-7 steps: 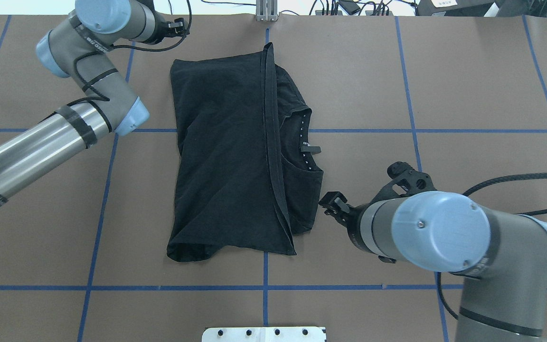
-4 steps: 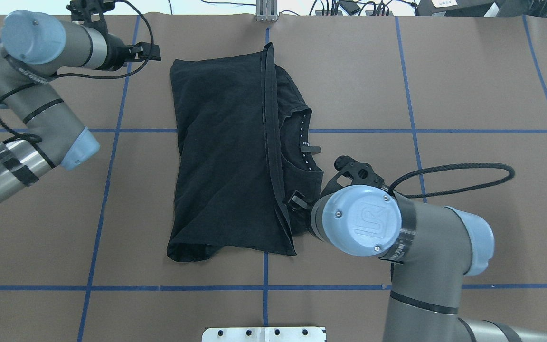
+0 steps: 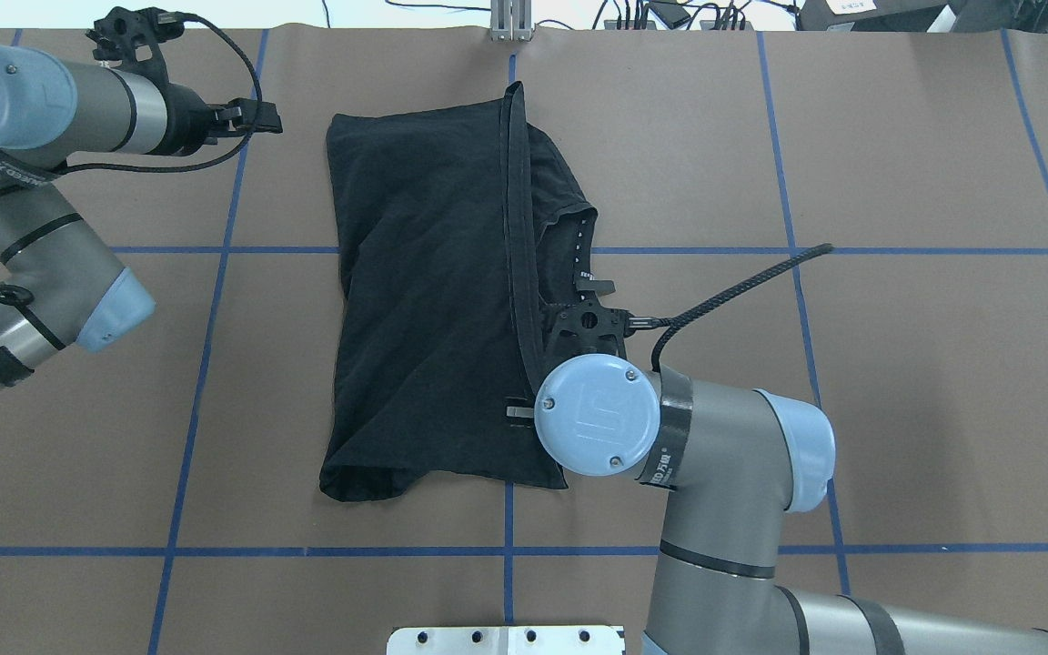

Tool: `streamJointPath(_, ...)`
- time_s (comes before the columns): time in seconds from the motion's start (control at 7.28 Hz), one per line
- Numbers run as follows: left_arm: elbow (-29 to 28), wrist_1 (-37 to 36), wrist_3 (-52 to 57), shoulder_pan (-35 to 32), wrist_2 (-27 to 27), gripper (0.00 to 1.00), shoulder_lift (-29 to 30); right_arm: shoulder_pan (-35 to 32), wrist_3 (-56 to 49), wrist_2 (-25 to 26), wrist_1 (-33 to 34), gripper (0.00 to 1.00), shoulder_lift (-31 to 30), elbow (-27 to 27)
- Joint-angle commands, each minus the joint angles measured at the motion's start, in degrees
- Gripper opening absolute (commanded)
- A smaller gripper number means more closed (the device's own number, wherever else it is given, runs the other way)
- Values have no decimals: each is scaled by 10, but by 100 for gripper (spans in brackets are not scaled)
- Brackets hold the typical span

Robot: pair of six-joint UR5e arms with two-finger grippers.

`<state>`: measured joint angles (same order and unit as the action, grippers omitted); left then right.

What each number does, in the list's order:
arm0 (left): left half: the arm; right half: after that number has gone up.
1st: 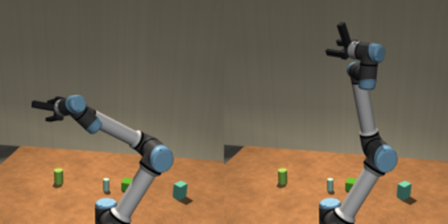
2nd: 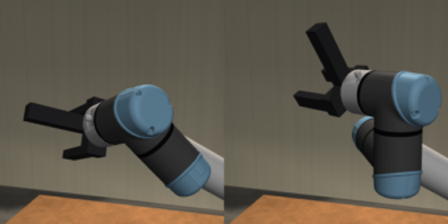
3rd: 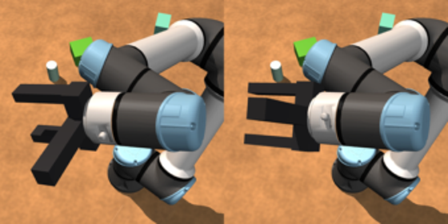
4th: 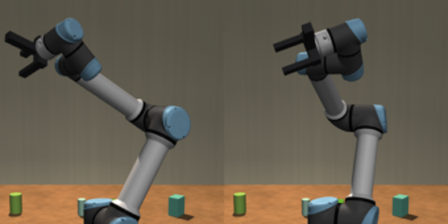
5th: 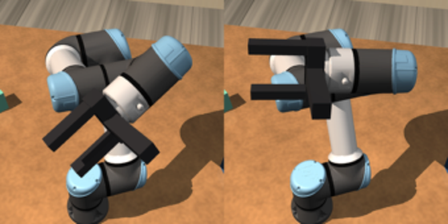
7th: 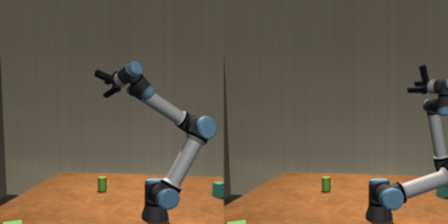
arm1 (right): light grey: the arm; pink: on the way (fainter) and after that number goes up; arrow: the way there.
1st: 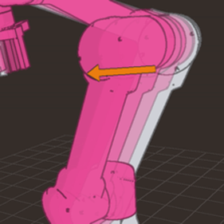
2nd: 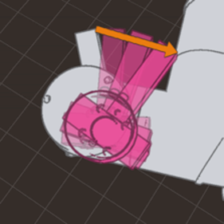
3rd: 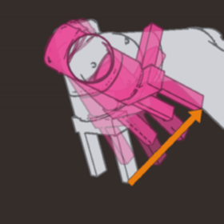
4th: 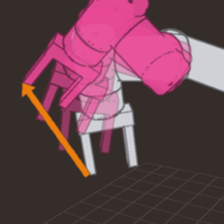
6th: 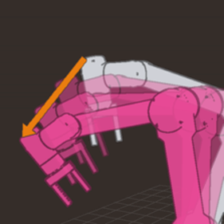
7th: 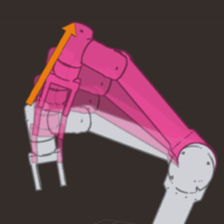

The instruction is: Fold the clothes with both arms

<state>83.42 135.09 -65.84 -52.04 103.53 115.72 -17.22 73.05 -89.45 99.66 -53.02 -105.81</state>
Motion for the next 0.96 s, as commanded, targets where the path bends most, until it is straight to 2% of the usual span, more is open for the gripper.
streamJointPath(0.0,0,0,0,0,-3,100,-2,1,-110,6,0,61,27,46)
streamJointPath(0.14,0,0,-1,0,-3,100,-4,2,-151,5,0,60,34,57)
streamJointPath(0.82,-1,0,-1,1,-3,100,-9,10,-181,17,-1,59,57,117)
